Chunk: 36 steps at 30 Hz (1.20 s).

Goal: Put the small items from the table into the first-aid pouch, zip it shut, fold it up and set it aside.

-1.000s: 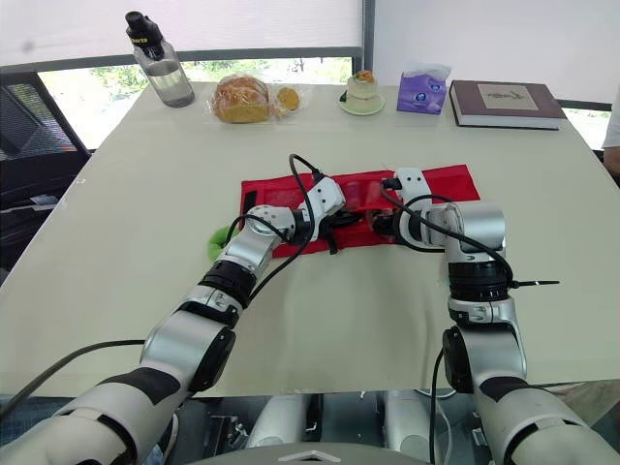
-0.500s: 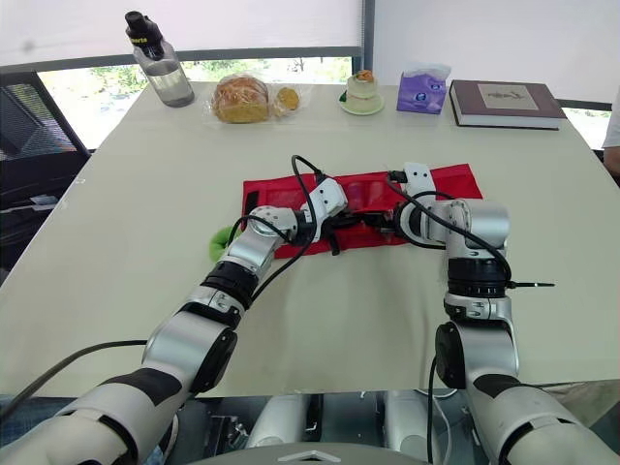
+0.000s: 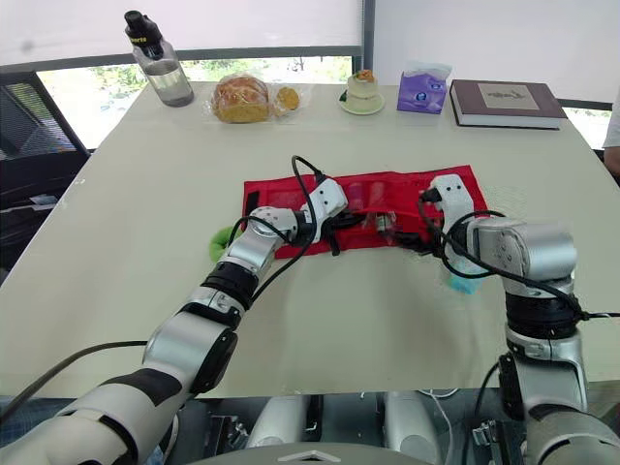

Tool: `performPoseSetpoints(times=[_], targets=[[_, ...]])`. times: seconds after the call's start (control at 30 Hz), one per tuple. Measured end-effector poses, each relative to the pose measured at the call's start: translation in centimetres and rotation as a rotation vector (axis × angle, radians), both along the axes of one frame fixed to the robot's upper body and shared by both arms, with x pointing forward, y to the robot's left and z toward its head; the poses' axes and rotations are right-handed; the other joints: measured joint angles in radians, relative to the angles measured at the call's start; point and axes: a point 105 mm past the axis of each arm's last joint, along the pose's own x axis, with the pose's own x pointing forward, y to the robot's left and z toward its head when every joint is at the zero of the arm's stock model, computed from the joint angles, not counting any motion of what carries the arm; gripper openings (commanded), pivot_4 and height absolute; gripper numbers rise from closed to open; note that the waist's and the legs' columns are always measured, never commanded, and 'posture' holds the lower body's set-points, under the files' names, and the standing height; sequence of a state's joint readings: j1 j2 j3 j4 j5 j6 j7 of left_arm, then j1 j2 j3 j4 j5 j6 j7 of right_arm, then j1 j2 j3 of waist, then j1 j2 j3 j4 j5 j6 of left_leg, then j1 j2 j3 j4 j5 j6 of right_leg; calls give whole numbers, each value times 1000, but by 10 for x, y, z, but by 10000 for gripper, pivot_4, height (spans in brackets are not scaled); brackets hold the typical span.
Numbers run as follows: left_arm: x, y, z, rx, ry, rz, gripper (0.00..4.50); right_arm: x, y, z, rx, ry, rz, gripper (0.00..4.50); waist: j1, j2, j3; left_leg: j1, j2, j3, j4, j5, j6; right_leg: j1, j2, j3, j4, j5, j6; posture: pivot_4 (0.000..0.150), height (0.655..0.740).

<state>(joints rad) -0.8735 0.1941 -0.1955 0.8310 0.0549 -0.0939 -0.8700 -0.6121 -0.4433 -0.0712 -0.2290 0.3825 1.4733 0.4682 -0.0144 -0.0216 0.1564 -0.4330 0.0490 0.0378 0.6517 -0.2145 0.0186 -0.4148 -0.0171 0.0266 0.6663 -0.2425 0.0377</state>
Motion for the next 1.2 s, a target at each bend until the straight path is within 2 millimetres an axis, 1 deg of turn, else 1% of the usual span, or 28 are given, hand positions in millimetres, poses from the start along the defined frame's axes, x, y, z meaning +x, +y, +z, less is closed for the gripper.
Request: performPoseSetpoints(times=[0.07, 0.13, 0.2, 0.23, 0.27, 0.3, 0.43, 0.6, 0.7, 0.83, 1.0, 1.2], targets=[[0, 0, 0, 0, 1, -1, 0, -4, 4, -2, -5, -3, 34, 25187, 0, 0, 0, 0, 0, 0, 0, 0, 0, 0, 0, 0, 0, 0, 0, 1500, 7400], [0, -1, 0, -1, 1, -2, 0, -7, 12, -2, -7, -18, 75, 15264, 0, 0, 0, 0, 0, 0, 0, 0, 0, 0, 0, 0, 0, 0, 0, 1500, 7400], [-1, -2, 0, -3, 2, -4, 0, -8, 20, -5, -7, -22, 98, 6416, 0, 0, 0, 0, 0, 0, 0, 0, 0, 0, 0, 0, 0, 0, 0, 1500, 7400], [-1, -2, 0, -3, 2, -4, 0, -8, 22, -6, -6, -22, 105, 1079, 0, 0, 0, 0, 0, 0, 0, 0, 0, 0, 0, 0, 0, 0, 0, 1500, 7400], [-1, -2, 0, -3, 2, -5, 0, -8, 26, -9, -5, -23, 114, 104, 1, 0, 0, 0, 0, 0, 0, 0, 0, 0, 0, 0, 0, 0, 0, 1500, 7400], [-1, -3, 0, -4, 2, -6, 0, -7, 30, -12, -5, -22, 121, 104, 1, 0, 0, 0, 0, 0, 0, 0, 0, 0, 0, 0, 0, 0, 0, 1500, 7400], [-1, -2, 0, -3, 2, -6, 0, -2, 32, -15, 0, -33, 106, 104, 1, 0, 0, -1, 0, 0, 0, 0, 0, 0, 0, 0, -1, 0, 0, 1500, 7400], [0, -1, 0, 0, 1, -3, 0, 6, 41, -21, 22, -46, 94, 104, 1, 0, 0, 0, 0, 0, 0, 0, 0, 0, 0, 0, -1, 0, 0, 1500, 7400], [0, -1, 0, 0, 0, -3, 0, 18, 48, -19, 38, -91, 72, 104, 0, 0, 0, 0, 0, 0, 0, 0, 0, 0, 0, 0, -1, 0, 0, 1500, 7400], [-1, -1, 1, 1, -8, -8, 0, 29, 53, -17, 62, -134, 41, 104, 0, 0, 0, 0, 0, 0, 0, 0, 0, 0, 0, 0, -1, 0, 0, 1500, 7400], [-4, -3, 2, 3, -19, -22, 0, 36, 50, -16, 73, -166, -2, 104, -1, 0, 0, 0, 0, 0, 0, 0, 0, 0, 0, 0, -1, 0, 0, 1500, 7400], [-5, -2, 3, 3, -29, -24, 0, 44, 56, -15, 137, -190, -63, 104, -2, 0, 0, 0, 1, 0, -1, 0, 0, 0, 1, 0, -1, 0, 0, 1500, 7400]])
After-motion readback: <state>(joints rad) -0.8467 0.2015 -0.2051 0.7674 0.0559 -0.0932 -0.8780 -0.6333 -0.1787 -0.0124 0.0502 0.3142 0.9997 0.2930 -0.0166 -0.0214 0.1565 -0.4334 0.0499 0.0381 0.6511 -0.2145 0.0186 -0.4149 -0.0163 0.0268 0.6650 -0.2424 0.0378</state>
